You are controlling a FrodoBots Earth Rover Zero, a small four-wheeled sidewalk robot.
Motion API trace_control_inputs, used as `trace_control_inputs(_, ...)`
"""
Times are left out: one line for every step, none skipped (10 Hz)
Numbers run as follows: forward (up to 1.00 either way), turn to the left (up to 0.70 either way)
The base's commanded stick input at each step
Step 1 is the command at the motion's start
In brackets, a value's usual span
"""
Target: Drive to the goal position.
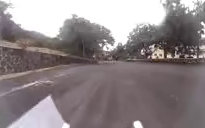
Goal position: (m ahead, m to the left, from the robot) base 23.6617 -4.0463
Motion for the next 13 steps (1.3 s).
trace_control_inputs(1.0,0.0)
trace_control_inputs(1.0,0.0)
trace_control_inputs(1.0,0.0)
trace_control_inputs(1.0,0.0)
trace_control_inputs(1.0,0.0)
trace_control_inputs(1.0,0.0)
trace_control_inputs(1.0,0.0)
trace_control_inputs(1.0,0.0)
trace_control_inputs(1.0,0.0)
trace_control_inputs(1.0,0.0)
trace_control_inputs(1.0,0.0)
trace_control_inputs(1.0,0.0)
trace_control_inputs(1.0,0.0)
